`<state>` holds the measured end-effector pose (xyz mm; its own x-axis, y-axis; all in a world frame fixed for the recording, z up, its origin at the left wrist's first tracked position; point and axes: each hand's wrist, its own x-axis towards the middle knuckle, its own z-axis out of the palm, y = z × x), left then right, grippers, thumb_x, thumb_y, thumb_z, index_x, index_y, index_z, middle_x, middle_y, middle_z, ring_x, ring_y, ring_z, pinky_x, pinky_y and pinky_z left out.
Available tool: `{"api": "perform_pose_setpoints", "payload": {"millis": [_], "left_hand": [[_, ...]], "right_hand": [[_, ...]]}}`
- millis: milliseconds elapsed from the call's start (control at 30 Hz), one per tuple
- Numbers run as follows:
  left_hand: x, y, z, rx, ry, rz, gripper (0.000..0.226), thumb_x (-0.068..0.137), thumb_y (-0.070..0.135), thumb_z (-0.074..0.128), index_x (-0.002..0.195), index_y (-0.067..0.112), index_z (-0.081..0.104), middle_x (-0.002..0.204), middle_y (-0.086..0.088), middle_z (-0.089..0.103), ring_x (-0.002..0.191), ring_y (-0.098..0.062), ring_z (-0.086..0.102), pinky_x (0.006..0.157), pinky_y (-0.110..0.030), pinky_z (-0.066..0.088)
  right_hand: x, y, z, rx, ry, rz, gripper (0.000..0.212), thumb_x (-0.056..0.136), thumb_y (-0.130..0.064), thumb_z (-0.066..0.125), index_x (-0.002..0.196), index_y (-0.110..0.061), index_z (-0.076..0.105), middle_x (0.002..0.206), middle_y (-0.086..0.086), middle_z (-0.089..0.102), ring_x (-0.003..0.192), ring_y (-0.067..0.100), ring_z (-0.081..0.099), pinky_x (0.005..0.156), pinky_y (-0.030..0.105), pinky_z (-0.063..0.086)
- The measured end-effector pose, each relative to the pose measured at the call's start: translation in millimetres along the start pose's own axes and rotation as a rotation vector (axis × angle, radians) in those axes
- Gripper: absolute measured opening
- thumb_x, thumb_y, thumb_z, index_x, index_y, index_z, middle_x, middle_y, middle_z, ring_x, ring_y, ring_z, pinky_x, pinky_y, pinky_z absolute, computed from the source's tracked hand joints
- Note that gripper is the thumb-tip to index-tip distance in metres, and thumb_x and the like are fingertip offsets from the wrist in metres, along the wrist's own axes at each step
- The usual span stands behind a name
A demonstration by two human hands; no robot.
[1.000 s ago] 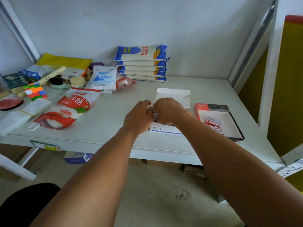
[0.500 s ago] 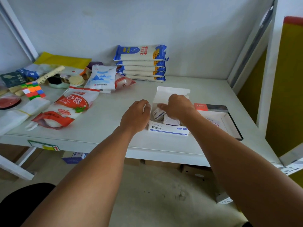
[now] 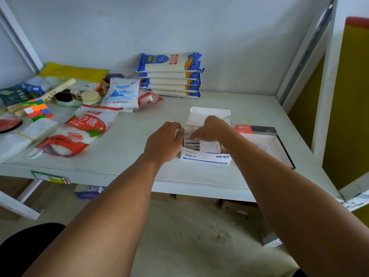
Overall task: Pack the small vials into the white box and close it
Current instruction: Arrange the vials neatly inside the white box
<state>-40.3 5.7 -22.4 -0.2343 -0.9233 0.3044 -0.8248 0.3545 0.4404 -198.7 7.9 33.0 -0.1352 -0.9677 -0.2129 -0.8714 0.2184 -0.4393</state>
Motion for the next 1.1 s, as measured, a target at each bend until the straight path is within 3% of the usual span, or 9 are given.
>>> {"api": "perform_pose_setpoints", "payload": {"millis": [167, 267, 400, 667, 767, 833, 900, 967, 1100], "left_hand": [[-2.5, 2.1, -4.0, 0.06, -0.006, 0.079, 0.041, 0.099, 0.038, 0.03, 0.12, 0.018, 0.06, 0.125, -0.002, 0.061, 0.102, -0.021, 0.062, 0.069, -0.025, 0.044], [-3.7, 2.3, -8.7, 0.057, -0.008, 0.087, 0.041, 0.099, 0.039, 0.032, 0.118, 0.018, 0.062, 0.123, -0.001, 0.062, 0.101, -0.022, 0.063, 0.067, -0.026, 0.044], [-2.3, 3.2, -10.3, 0.093, -0.026, 0.089, 0.039, 0.099, 0.039, 0.034, 0.117, 0.017, 0.062, 0.123, -0.001, 0.061, 0.1, -0.02, 0.063, 0.071, -0.027, 0.049], [-4.8, 2.6, -14.0, 0.095, -0.025, 0.099, 0.039, 0.099, 0.037, 0.033, 0.109, 0.016, 0.064, 0.118, -0.002, 0.062, 0.095, -0.021, 0.063, 0.069, -0.028, 0.047], [-4.8, 4.0, -16.0, 0.11, -0.012, 0.087, 0.037, 0.099, 0.039, 0.036, 0.109, 0.016, 0.063, 0.119, -0.001, 0.063, 0.095, -0.02, 0.062, 0.071, -0.028, 0.05], [-4.3, 5.2, -16.7, 0.099, 0.001, 0.079, 0.034, 0.098, 0.039, 0.04, 0.11, 0.016, 0.063, 0.121, -0.001, 0.063, 0.096, -0.02, 0.063, 0.072, -0.029, 0.052], [-4.1, 6.4, -16.6, 0.098, -0.004, 0.065, 0.033, 0.097, 0.039, 0.043, 0.114, 0.018, 0.062, 0.124, 0.0, 0.061, 0.1, -0.021, 0.063, 0.075, -0.028, 0.051], [-4.3, 7.5, -16.5, 0.097, -0.011, 0.05, 0.033, 0.097, 0.04, 0.044, 0.116, 0.019, 0.06, 0.127, 0.001, 0.06, 0.103, -0.021, 0.062, 0.077, -0.028, 0.051], [-5.4, 9.5, -16.9, 0.1, -0.008, 0.04, 0.032, 0.097, 0.038, 0.043, 0.115, 0.018, 0.061, 0.125, 0.0, 0.06, 0.102, -0.021, 0.062, 0.075, -0.028, 0.051]], "right_hand": [[-2.1, 1.9, 9.6, -0.029, 0.093, 0.035, 0.046, 0.07, -0.034, 0.083, 0.097, -0.015, 0.052, 0.092, 0.004, 0.059, 0.085, 0.026, 0.059, 0.071, 0.034, 0.049], [-3.9, 1.2, 17.9, -0.038, 0.181, 0.044, 0.035, 0.078, -0.034, 0.074, 0.101, -0.016, 0.054, 0.096, 0.005, 0.064, 0.086, 0.028, 0.062, 0.079, 0.04, 0.056], [-10.0, -5.1, 7.4, -0.089, -0.006, 0.001, 0.051, 0.065, -0.039, 0.083, 0.098, -0.017, 0.051, 0.081, -0.001, 0.054, 0.088, 0.025, 0.058, 0.082, 0.037, 0.053], [-14.0, -1.3, 6.9, -0.024, 0.083, -0.022, 0.043, 0.082, -0.048, 0.069, 0.103, -0.013, 0.058, 0.097, 0.006, 0.064, 0.09, 0.026, 0.063, 0.081, 0.038, 0.054], [-15.0, -2.5, -24.7, 0.045, 0.035, -0.053, 0.041, 0.087, -0.048, 0.065, 0.089, -0.008, 0.062, 0.085, 0.002, 0.067, 0.076, 0.021, 0.063, 0.067, 0.03, 0.047], [-17.2, -1.1, -37.1, -0.116, -0.099, -0.109, 0.049, 0.073, -0.06, 0.073, 0.084, -0.012, 0.067, 0.077, -0.002, 0.067, 0.068, 0.015, 0.062, 0.062, 0.028, 0.044], [-22.6, -0.3, -39.5, -0.368, -0.241, -0.145, 0.064, 0.057, -0.069, 0.077, 0.099, -0.02, 0.074, 0.095, -0.001, 0.071, 0.086, 0.019, 0.066, 0.079, 0.034, 0.052], [-31.7, -0.2, -39.9, -0.453, -0.3, -0.154, 0.064, 0.063, -0.062, 0.079, 0.113, -0.023, 0.072, 0.112, 0.001, 0.069, 0.102, 0.025, 0.065, 0.094, 0.042, 0.05], [-35.0, 1.4, -44.0, -0.433, -0.311, -0.185, 0.06, 0.073, -0.053, 0.078, 0.121, -0.019, 0.068, 0.122, 0.007, 0.067, 0.105, 0.028, 0.064, 0.098, 0.042, 0.047]]}}
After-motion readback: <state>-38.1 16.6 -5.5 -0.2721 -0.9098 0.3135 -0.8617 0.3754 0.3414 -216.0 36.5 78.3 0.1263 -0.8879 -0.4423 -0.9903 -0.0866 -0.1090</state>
